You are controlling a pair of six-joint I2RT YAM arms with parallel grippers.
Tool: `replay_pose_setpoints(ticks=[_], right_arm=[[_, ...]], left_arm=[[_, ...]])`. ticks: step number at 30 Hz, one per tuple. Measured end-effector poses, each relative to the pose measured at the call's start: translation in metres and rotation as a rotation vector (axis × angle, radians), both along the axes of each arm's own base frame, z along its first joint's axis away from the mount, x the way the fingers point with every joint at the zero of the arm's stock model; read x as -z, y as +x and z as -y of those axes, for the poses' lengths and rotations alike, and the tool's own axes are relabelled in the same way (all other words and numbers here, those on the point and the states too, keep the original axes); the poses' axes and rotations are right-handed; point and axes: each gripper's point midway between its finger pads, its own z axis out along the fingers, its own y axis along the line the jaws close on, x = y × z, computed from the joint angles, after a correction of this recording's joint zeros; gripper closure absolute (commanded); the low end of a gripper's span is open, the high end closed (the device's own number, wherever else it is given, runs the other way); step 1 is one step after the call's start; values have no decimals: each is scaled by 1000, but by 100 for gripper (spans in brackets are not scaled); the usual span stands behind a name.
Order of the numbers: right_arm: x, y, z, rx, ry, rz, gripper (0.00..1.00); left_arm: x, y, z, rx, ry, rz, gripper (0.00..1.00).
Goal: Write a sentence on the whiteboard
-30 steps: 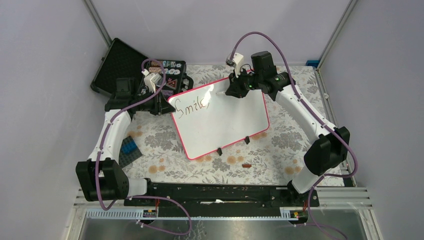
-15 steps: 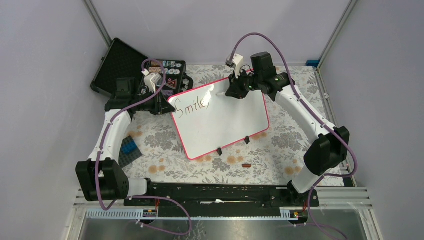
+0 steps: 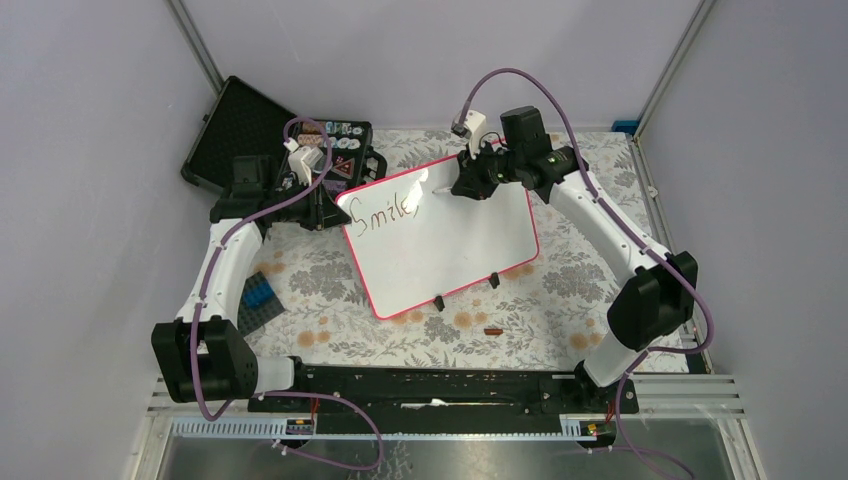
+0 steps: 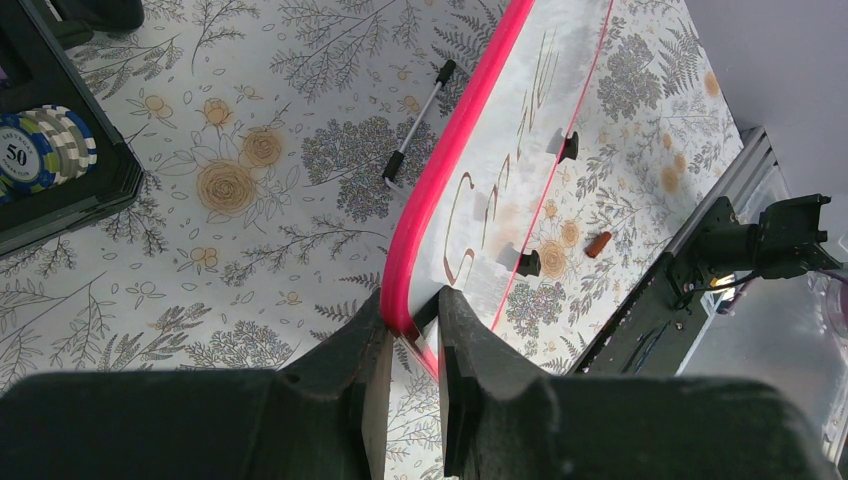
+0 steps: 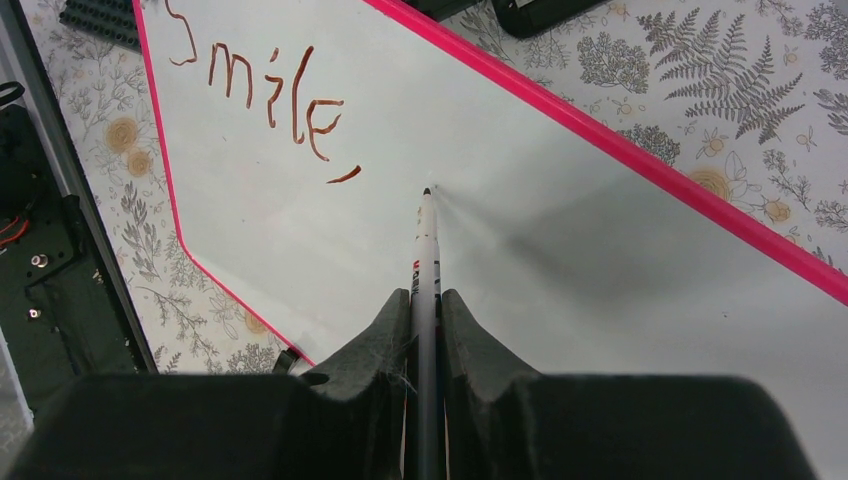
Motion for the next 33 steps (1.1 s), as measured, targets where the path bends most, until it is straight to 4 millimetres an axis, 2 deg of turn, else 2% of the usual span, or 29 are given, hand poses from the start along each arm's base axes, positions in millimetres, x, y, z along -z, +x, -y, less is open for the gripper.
replay_pose_setpoints(ticks=[8, 19, 33], right_arm=[[7, 2, -1, 7, -4, -22, 100], [1, 6, -5, 10, 7, -18, 100], [5, -3, -20, -26, 1, -25, 100]], left_arm=[[0, 0, 0, -1, 2, 0, 100], [0, 0, 0, -1, 3, 1, 100], [1, 0, 0, -2, 4, 1, 100]])
